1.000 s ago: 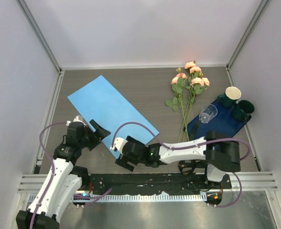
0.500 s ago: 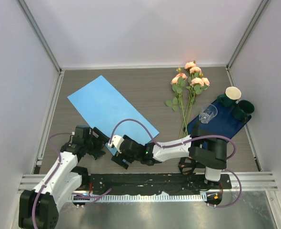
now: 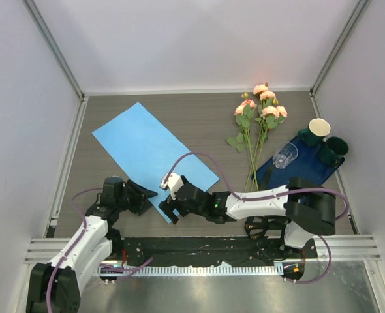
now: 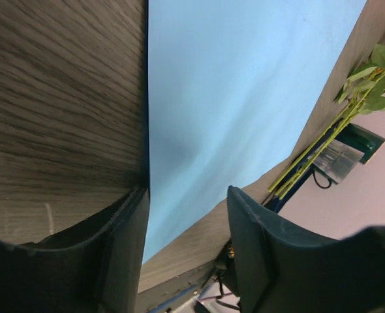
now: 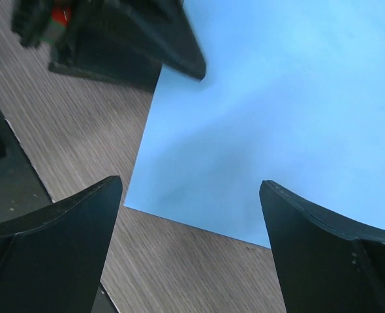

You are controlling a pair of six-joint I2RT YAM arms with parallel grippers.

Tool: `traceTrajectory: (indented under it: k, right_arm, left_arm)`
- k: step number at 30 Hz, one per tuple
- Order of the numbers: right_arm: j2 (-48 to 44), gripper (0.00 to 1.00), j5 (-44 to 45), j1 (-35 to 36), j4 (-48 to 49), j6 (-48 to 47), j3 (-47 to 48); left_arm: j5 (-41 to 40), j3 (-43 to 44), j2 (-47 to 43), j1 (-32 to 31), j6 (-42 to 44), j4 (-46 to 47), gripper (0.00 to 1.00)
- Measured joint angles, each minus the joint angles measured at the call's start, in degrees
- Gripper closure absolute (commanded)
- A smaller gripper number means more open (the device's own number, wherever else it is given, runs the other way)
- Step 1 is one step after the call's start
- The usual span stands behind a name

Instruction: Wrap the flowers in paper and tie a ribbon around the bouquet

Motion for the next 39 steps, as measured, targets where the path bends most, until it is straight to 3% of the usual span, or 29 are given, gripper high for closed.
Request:
traceTrajectory:
  k: [5, 8, 9, 13, 21, 27, 30, 31, 33, 34, 35, 37, 38, 39]
  right_arm:
    - [-2.9, 0.06, 0.8, -0.3, 1.7, 0.3, -0.3]
    - [-2.9, 0.06, 1.4, -0.3, 1.6, 0.2, -0.7]
    - [-2.9, 0.06, 1.5, -0.3, 1.5, 0.1, -0.9]
    - [-2.4, 0.04, 1.9, -0.2, 1.3, -1.4, -0.9]
    - [-1.5, 0.02, 9.1, 6.2, 2.3, -13.7, -1.9]
    - [4.6, 0.03, 15.8, 9.9, 3.2, -20.3, -0.7]
    - [9.3, 0.16, 24.7, 11.1, 5.6, -23.2, 1.1]
    - [11.0, 0.41, 28.7, 11.4, 6.7, -24.5, 1.9]
    - [14.1, 0.7, 35.2, 11.9, 8.3, -27.3, 4.2]
    - [15.8, 1.0, 38.3, 12.2, 9.6, -28.6, 5.8]
    - [16.8, 1.0, 40.4, 12.5, 10.5, -29.9, 7.0]
    - [17.4, 1.0, 42.8, 13.0, 12.0, -30.8, 8.3]
    - [17.2, 1.0, 43.4, 13.3, 12.0, -30.4, 9.1]
    - [16.8, 1.0, 43.4, 13.5, 11.7, -29.5, 10.2]
  left_arm:
    - [-1.5, -1.1, -4.5, 0.0, 0.0, -0.7, 0.71]
    - [-2.3, -1.2, -7.3, 0.0, -0.1, -0.6, 0.75]
    - [-2.4, -1.2, -7.7, 0.0, 0.0, -0.6, 0.85]
    - [-2.5, -1.2, -7.1, 0.0, 0.6, 0.1, 0.98]
    - [-2.4, -0.3, -1.1, 0.0, 1.8, 0.9, 1.0]
    - [-3.0, 2.5, -1.6, 0.0, 2.7, 0.1, 1.0]
    - [-3.2, 3.9, -2.3, 0.0, 3.0, -1.3, 1.0]
    - [-3.2, 4.4, -2.4, 0.0, 3.1, -1.7, 1.0]
    - [-3.5, 5.6, -2.6, 0.0, 4.0, -3.3, 0.99]
    - [-3.7, 6.4, -2.8, 0.0, 4.5, -4.5, 0.93]
    - [-4.2, 7.4, -3.1, 0.0, 5.3, -6.0, 0.61]
    - [-5.5, 10.6, -4.4, 0.0, 7.8, -10.6, 0.37]
    - [-6.3, 12.7, -5.3, 0.0, 9.0, -13.0, 0.15]
    - [-7.8, 15.4, -6.8, 0.0, 10.3, -15.7, 0.06]
